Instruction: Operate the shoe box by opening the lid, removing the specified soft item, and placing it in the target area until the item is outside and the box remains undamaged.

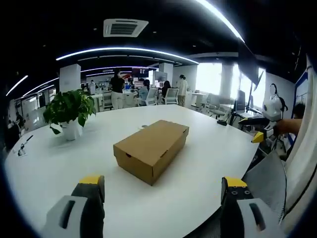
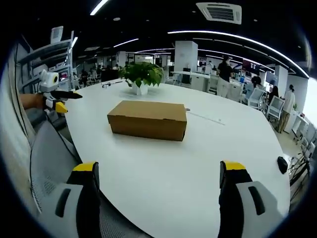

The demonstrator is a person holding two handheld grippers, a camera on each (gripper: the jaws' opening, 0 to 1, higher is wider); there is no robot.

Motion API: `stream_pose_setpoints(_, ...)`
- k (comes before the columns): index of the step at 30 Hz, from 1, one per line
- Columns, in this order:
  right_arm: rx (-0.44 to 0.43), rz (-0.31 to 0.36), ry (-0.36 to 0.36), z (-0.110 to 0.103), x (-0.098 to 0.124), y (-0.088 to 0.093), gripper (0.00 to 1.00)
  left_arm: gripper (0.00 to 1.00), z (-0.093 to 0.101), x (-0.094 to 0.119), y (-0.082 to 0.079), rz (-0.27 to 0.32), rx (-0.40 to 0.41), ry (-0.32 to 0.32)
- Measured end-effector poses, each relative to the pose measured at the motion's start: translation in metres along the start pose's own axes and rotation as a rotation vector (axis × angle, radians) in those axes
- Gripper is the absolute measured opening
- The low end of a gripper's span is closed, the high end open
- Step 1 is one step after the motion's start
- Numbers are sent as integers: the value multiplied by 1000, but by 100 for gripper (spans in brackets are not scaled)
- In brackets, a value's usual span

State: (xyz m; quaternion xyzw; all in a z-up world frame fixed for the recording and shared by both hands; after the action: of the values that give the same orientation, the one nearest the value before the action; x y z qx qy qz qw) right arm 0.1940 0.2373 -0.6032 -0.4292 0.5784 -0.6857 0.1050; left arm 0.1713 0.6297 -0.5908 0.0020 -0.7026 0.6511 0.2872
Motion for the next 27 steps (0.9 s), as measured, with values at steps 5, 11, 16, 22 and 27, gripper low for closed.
stream_pose_setpoints(5,6,-3,1,3,1,-1,96,100,0,0,0,-2,-1,0)
stream_pose_setpoints(11,9,-8,4,5,2,-1,96,100,-1,1,0,-3,0,-4)
stream_pose_setpoints(16,10,-11,4,5,3,-1,96,100,-1,1,0,-5,1,-5)
stream_pose_setpoints(22,13,-12,2,6,3,-1,96,100,-1,0,1,-7,0,-6)
stream_pose_setpoints(27,10,-12,0,7,4,-1,96,100,-1,-1,3,-15,-3,-7)
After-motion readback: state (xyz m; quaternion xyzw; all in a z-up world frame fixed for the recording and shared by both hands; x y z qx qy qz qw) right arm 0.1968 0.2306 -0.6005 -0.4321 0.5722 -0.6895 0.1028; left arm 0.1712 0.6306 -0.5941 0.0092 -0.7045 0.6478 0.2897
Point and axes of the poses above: the point that each gripper's makers call its tool centre point, and the gripper's own axes: x roughly backward along the fingers, z roughly to its right, y roughly out of its underside, the point moved 6 cm from there along x, roughly backward along the fingers, and after that the axes turned 8 degrees about -y, right-handed, at the moved point
